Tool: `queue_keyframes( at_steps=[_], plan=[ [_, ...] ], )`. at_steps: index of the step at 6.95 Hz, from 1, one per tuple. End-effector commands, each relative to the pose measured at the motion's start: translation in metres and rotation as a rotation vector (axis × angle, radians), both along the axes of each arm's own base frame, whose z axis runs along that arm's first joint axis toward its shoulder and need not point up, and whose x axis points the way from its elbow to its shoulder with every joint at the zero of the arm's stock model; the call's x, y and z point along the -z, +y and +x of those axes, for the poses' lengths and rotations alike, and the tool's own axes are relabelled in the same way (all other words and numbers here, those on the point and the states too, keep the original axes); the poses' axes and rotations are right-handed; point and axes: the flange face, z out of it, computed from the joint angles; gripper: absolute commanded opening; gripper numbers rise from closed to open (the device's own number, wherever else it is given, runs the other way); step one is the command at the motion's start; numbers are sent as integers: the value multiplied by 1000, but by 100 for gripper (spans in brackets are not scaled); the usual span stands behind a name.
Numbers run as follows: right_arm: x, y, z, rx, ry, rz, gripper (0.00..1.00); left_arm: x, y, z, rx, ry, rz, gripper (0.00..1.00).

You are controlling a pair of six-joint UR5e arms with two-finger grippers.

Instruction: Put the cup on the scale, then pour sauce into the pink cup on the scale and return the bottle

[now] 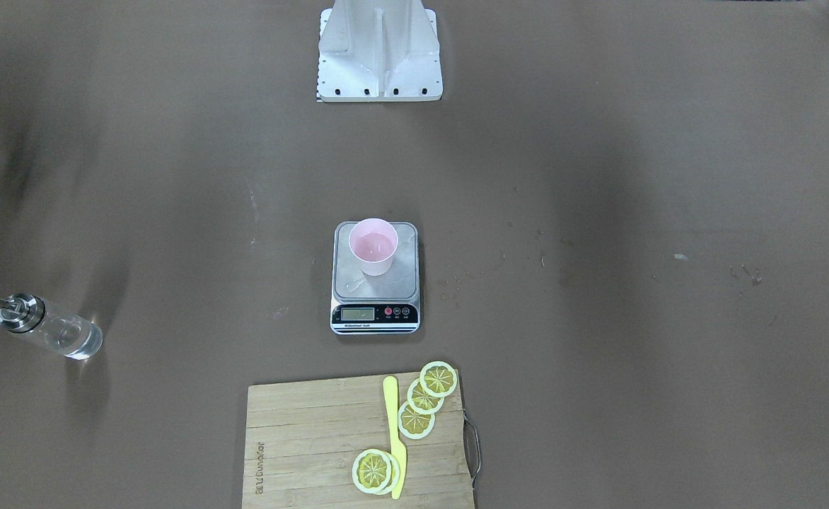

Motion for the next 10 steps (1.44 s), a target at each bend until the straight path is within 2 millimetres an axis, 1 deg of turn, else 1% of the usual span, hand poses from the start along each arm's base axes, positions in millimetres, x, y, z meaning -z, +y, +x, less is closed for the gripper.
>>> queue_keyframes(
  at_steps=[1, 2, 3, 4, 5, 6, 7, 8, 9, 10],
  plan=[
    [6, -29, 63, 48, 22, -51, 100, 0, 0, 0, 0, 0, 0, 98],
    [8, -43, 76, 58, 14, -109, 100, -2, 1, 0, 0, 1, -3, 98],
    [10, -57, 78, 63, 18, -167, 100, -1, 1, 0, 0, 0, -2, 98],
    [2, -63, 80, 69, 50, -218, 100, -2, 1, 0, 0, 2, -4, 98],
    [5, -82, 89, 101, 101, -248, 100, -1, 0, 0, 0, 2, -4, 98],
    [18, -108, 106, 139, 151, -278, 100, -2, 1, 0, 0, 7, -13, 98],
    [28, -127, 111, 175, 158, -334, 100, -3, 2, 0, 1, 11, -17, 98],
    [38, -139, 117, 186, 130, -404, 100, -4, 3, -2, 4, 13, -22, 98],
    [39, -141, 120, 205, 69, -455, 100, -5, 3, -2, 4, 14, -25, 98],
    [43, -139, 126, 205, 39, -460, 100, -6, 3, -3, 7, 13, -27, 98]
  ],
)
